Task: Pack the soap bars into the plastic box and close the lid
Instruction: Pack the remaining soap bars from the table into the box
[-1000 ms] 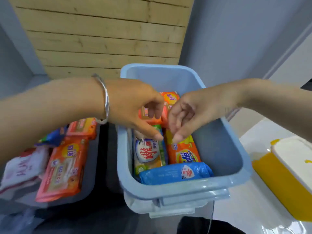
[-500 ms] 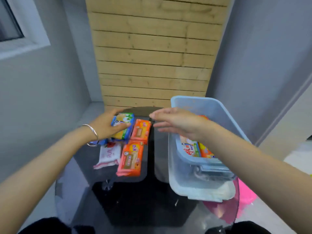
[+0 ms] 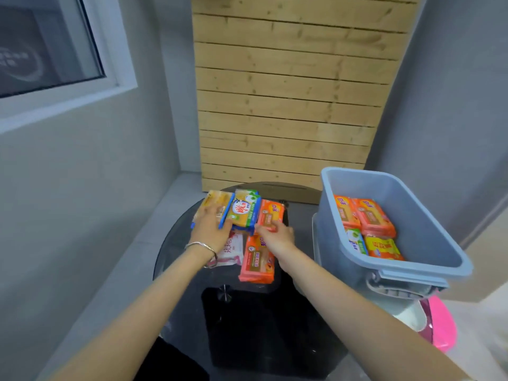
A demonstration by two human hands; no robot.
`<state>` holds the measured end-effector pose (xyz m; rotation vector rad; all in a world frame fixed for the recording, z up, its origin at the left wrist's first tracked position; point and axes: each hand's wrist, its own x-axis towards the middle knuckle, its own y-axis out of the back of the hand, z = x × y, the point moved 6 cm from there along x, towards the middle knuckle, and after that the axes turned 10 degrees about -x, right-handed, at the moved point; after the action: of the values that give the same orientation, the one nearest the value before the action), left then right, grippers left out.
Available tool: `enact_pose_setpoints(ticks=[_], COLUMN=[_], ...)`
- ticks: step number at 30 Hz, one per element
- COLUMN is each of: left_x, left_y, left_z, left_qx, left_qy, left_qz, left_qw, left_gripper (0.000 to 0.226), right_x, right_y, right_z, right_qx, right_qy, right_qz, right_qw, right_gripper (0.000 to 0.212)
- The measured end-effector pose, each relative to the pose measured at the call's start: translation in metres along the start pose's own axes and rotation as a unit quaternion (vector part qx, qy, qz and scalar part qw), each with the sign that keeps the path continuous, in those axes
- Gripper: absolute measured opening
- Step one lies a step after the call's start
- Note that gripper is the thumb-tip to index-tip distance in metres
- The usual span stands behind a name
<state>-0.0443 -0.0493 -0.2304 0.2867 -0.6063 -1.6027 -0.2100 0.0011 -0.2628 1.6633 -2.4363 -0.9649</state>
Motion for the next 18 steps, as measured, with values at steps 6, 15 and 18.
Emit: enact_pose_setpoints(ticks=[6, 15, 18], left_x=[0.04, 0.027, 0.026], left_y=[0.016, 0.006, 0.012], left_z=[-0.041, -0.064, -0.055], left_qx=[0.095, -0.207, -0.283], left_qy=[0.176, 0.165, 0.136], left_qz=[-0.019, 0.058, 0.085], left_qw=[0.98, 0.962, 0.946], left_gripper=[0.05, 0.017, 0.015], right_x=[0.028, 0.029, 0.018], right_y=[-0.023, -0.038, -0.029], right_z=[-0.026, -0.028, -0.033], right_qx=[-0.137, 0.068, 0.172], right_qy=[0.03, 0.037, 0.047], right_qz=[-0.011, -0.052, -0.067], right_qw=[0.99, 0.996, 0.982], right_gripper=[0.059, 0.05, 0.049])
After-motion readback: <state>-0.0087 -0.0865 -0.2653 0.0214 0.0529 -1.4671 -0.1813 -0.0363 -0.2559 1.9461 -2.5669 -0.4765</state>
